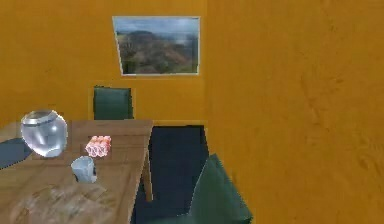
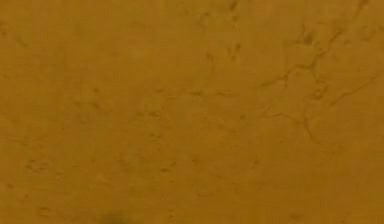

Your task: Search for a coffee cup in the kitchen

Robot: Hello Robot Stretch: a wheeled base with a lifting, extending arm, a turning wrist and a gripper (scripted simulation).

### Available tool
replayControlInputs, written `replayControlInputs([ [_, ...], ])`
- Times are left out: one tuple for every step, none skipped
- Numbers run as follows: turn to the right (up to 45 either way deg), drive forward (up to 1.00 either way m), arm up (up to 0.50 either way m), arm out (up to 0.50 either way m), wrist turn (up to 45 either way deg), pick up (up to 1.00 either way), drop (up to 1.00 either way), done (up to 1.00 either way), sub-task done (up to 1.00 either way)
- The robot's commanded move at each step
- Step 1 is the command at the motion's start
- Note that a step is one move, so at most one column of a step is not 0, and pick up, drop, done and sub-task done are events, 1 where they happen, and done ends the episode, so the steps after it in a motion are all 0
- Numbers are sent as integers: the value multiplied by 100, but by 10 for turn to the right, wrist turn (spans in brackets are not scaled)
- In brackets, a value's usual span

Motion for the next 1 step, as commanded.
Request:
replayControlInputs([
  [-300,0,0,0,0,0,0,0,0],
])
